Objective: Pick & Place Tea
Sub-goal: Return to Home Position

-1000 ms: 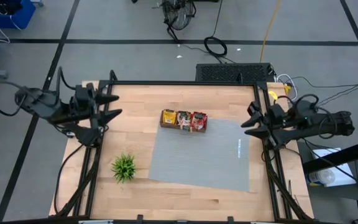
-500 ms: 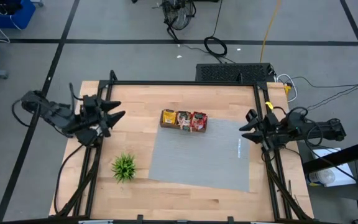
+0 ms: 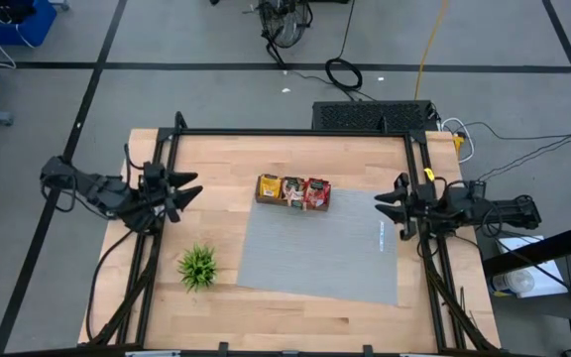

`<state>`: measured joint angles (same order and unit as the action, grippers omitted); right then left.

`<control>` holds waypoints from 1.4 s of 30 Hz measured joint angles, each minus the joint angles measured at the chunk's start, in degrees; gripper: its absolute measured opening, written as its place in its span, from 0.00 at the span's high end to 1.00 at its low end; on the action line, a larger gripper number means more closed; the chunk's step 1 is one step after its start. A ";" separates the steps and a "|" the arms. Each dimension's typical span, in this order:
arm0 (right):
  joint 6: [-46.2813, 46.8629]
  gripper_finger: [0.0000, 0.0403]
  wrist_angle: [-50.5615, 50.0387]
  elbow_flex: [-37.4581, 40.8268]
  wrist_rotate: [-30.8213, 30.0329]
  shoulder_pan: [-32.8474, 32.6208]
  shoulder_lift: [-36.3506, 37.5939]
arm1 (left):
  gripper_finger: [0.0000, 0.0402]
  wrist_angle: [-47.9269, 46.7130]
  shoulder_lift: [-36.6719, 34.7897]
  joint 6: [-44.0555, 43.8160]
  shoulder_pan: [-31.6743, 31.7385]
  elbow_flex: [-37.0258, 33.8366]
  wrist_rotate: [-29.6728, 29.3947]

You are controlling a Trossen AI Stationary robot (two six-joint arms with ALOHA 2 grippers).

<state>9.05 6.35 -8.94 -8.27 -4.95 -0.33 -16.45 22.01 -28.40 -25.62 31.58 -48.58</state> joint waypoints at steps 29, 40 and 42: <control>0.78 0.74 0.39 7.90 -8.30 0.11 0.21 | 0.34 0.20 -20.21 -2.10 15.75 -20.32 15.70; 0.78 0.74 -0.71 7.99 -8.38 0.13 0.21 | 0.34 6.30 -21.69 -1.33 17.88 -26.65 17.08; 0.88 0.74 -1.31 8.02 -8.79 0.13 0.21 | 0.34 6.81 -21.76 -0.44 18.30 -26.65 17.09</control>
<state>9.92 5.04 -0.91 -17.06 -4.82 -0.13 -9.64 0.25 -28.84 -7.31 4.93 -31.49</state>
